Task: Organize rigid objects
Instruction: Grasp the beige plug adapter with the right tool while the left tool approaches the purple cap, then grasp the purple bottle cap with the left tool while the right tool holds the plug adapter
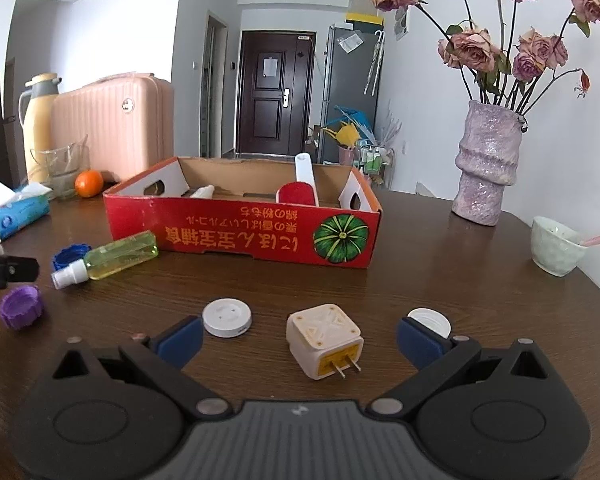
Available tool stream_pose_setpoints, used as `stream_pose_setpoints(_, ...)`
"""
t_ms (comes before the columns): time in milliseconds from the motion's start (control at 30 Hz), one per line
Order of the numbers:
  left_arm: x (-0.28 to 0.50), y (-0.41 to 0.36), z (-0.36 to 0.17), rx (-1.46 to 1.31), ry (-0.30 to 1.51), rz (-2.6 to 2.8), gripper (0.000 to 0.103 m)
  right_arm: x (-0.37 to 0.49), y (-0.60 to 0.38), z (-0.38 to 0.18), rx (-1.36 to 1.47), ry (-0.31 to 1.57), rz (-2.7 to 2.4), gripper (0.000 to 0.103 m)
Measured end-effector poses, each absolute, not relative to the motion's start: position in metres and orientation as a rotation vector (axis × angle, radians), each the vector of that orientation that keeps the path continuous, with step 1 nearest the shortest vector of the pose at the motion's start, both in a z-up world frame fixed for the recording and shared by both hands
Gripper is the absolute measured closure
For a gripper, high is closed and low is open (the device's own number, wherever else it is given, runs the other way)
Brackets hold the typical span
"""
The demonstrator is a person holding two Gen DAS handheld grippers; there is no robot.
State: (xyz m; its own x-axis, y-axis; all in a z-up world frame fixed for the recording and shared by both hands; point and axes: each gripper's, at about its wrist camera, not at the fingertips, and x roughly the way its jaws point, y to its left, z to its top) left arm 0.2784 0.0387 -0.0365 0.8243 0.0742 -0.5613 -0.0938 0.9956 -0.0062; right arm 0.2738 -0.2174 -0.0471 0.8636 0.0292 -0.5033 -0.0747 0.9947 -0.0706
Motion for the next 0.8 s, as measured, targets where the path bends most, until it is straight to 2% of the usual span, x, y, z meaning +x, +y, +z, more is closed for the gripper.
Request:
stream_pose_setpoints(433, 0.286, 0.048, -0.042, -0.055, 0.629, 0.12, 0.0, 0.324, -0.234, -0.071, -0.158, 0.606, 0.078, 0.008)
stream_pose_setpoints(533, 0.287, 0.047, -0.043, -0.054, 0.633, 0.13, 0.0, 0.331, -0.233, -0.077, -0.157, 0.631, 0.104, 0.025)
stream_pose_setpoints(600, 0.288, 0.047, -0.044, -0.053, 0.635, 0.134, 0.0, 0.333, -0.236, -0.08, -0.13, 0.644, 0.117, 0.054)
stream_pose_setpoints(633, 0.289, 0.047, -0.045, -0.053, 0.637, 0.135, 0.0, 0.333, -0.239, -0.079, -0.105, 0.647, 0.126, 0.057)
stream_pose_setpoints(667, 0.29, 0.047, -0.046, -0.052, 0.639, 0.135, 0.0, 0.332, -0.24, -0.078, -0.095, 0.645, 0.12, 0.064)
stream_pose_setpoints(800, 0.291, 0.046, -0.048, -0.05, 0.648, 0.134, 0.0, 0.331, -0.247, -0.078, -0.053, 0.635, 0.079, 0.065)
